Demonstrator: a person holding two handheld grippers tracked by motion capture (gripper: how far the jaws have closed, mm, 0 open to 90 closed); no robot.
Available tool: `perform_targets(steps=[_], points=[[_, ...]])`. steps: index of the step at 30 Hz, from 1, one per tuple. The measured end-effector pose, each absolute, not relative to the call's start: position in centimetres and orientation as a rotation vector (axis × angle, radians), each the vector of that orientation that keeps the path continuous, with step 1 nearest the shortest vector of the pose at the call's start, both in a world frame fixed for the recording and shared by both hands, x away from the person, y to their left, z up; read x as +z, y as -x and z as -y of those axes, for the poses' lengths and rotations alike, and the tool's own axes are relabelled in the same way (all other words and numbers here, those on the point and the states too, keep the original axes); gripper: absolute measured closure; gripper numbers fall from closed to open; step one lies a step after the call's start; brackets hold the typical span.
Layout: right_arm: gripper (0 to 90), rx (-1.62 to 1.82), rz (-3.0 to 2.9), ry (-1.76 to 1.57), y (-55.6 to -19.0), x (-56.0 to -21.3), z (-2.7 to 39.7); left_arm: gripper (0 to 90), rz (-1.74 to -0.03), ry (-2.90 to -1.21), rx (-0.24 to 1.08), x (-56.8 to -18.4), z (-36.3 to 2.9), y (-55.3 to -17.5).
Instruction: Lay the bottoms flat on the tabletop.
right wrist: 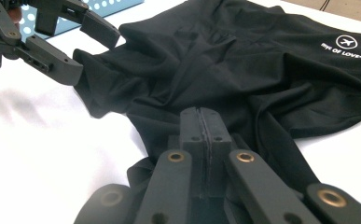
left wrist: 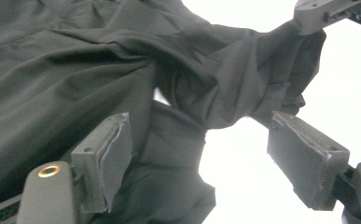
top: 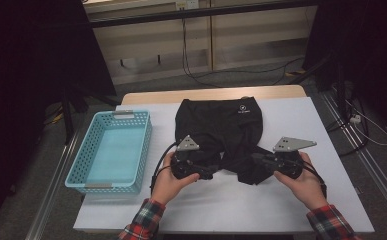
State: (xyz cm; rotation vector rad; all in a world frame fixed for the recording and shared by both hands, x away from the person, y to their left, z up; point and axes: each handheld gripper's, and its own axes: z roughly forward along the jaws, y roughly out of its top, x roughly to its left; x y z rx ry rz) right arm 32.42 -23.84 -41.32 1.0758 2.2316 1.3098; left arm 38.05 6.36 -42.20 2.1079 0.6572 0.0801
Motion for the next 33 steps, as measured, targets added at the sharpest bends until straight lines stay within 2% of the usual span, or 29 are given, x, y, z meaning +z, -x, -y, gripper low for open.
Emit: perform_targets(steps=[4,18,27,33], points=[[90.0,1.307,-2.232,-1.075,-32.4,-41.4,23.8,27.1,-0.619,-2.104,0.078,-42.5,-5.4,-37.9],[90.0,1.312,-2.223,-1.099,-32.2,-41.9,24.1,45.8,-0.575,-2.133,0.049,-43.3,-3.2,-38.0],[90.0,1.303,-2.228,-1.111,-32.3,-42.0,24.3,50.0,-0.526,-2.158,0.031,-44.2,-1.3,-37.8],[90.0,1.305,-2.226,-1.113,-32.3,-42.0,24.3,59.2,-0.517,-2.169,0.036,-44.8,-0.6,-37.9]])
